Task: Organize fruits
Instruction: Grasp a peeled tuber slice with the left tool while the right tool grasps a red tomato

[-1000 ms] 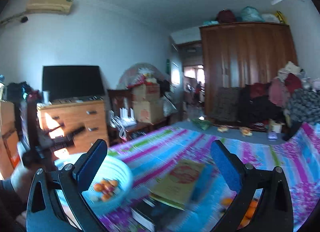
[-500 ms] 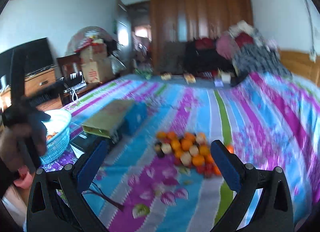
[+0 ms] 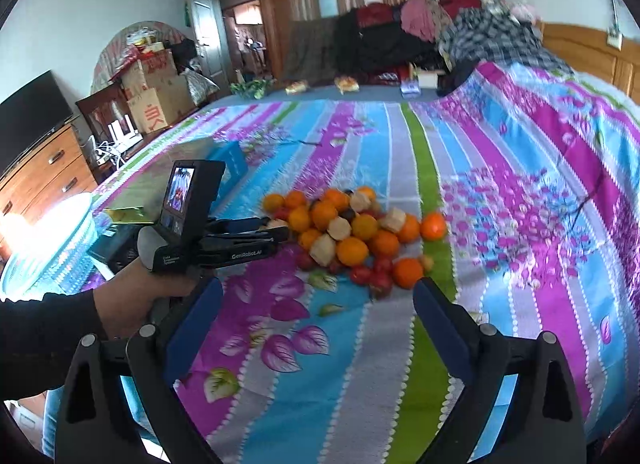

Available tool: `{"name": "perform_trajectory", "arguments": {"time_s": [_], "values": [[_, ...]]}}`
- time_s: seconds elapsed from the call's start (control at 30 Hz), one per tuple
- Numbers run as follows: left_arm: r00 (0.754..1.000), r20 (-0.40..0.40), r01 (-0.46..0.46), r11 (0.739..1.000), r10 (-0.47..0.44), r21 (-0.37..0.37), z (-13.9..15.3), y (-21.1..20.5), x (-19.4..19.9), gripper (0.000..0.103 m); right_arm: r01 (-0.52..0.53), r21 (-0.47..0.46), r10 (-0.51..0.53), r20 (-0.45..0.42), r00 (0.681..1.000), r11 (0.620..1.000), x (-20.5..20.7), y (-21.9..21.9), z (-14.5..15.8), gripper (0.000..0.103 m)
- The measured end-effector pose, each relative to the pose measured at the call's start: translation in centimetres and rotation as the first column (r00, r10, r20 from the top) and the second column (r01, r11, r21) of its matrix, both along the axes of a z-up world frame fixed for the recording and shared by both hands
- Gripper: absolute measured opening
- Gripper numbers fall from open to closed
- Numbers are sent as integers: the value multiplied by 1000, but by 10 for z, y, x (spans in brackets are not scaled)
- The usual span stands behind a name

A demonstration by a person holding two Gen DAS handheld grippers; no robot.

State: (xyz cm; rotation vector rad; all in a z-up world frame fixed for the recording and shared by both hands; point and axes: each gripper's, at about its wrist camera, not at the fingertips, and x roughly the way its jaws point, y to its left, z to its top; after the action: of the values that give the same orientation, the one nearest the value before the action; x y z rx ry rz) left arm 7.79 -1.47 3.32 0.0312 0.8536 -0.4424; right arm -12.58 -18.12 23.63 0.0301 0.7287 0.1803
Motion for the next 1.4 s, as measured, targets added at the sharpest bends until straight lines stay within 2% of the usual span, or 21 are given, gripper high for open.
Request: {"name": "perform_trajectory", "arguments": {"time_s": [0.17,0.2,0.23,0.33,0.4,0.47,0.63,0.87,0.97,1.1,1.33,1.4], "values": [[1000,14,0,1000,0,32,-8,-5,4,51,27,34,-25,-45,999,999,15,-22,-19,94],[1000,14,-1,999,1,36,-9,-7,5,39,30,38,-28,-48,998,999,17,-25,-20,91],[1000,6,-7,999,6,50,-9,-7,5,35,32,44,-30,-53,998,999,19,-28,-21,84],[1000,5,-14,999,13,46,-10,-7,5,35,59,71,-53,-79,995,996,26,-40,-27,71],[1000,10,-10,1000,10,23,-6,-7,2,35,85,110,-72,-109,991,990,31,-53,-36,69],[999,31,-11,1000,12,-6,5,-1,-12,35,102,109,-88,-124,988,989,34,-60,-44,68],[998,29,-50,998,51,-39,18,19,-40,35,90,120,-67,-183,981,989,55,-63,-69,55],[990,1,-139,988,140,-68,21,46,-46,35,-12,142,40,-193,980,990,96,-35,-83,54],[989,2,-149,986,149,-74,22,48,-47,35,13,54,-3,-179,984,998,106,-30,-92,54],[990,-6,-144,987,144,-77,20,45,-47,35,82,61,-65,-239,969,995,111,-41,-115,54],[992,-21,-128,988,127,-83,15,42,-44,35,94,59,-75,-262,962,994,116,-42,-133,54],[991,-29,-130,988,128,-82,15,41,-44,35,91,57,-72,-272,960,994,121,-45,-140,50]]}}
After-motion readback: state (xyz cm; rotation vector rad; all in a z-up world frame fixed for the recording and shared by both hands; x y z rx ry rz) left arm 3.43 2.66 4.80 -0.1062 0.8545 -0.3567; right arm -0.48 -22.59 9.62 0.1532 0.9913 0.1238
